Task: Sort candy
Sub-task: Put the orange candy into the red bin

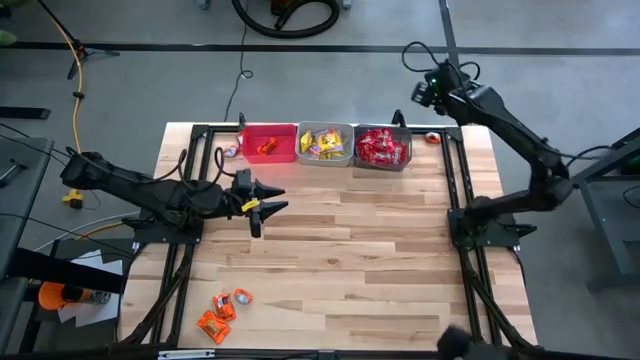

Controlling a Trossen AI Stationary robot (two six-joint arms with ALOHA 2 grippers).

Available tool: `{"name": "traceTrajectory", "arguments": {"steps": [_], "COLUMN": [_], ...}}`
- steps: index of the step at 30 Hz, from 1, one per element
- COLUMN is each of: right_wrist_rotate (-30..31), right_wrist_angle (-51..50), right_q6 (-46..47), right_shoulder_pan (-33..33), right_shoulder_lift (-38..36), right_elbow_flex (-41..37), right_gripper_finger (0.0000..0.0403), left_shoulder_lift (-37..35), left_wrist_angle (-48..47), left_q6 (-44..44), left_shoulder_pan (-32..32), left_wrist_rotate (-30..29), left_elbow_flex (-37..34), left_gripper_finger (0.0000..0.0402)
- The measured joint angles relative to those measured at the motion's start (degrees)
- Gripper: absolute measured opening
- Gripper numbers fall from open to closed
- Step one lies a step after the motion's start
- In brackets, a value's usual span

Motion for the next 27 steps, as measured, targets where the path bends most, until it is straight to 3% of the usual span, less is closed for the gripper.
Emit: {"name": "traceTrajectory", "arguments": {"steps": [4, 15, 22, 27], "right_wrist_rotate": [-7.43, -11.21, -11.43, -11.34], "right_wrist_angle": [0.13, 2.76, 15.95, 19.67], "right_q6": [13.99, 43.59, 51.58, 55.00], "right_shoulder_pan": [-5.65, -5.94, -6.44, -7.55], "right_shoulder_lift": [4.45, 12.49, 16.09, 20.49], "right_elbow_flex": [-3.99, -16.64, -20.79, -20.85], "right_gripper_finger": [0.0252, 0.0252, 0.0252, 0.0252], "left_shoulder_lift": [-0.97, -5.55, -6.48, -6.46], "left_wrist_angle": [-2.28, -13.33, -14.56, -14.66], "left_q6": [-0.36, -3.10, -3.04, -4.92], "left_shoulder_pan": [-0.04, -0.02, 0.09, 0.11], "left_wrist_rotate": [2.91, 4.66, 1.66, -1.97], "left_elbow_flex": [0.00, 0.00, 0.00, -0.01], "left_gripper_finger": [0.0167, 0.0167, 0.0167, 0.0167]}}
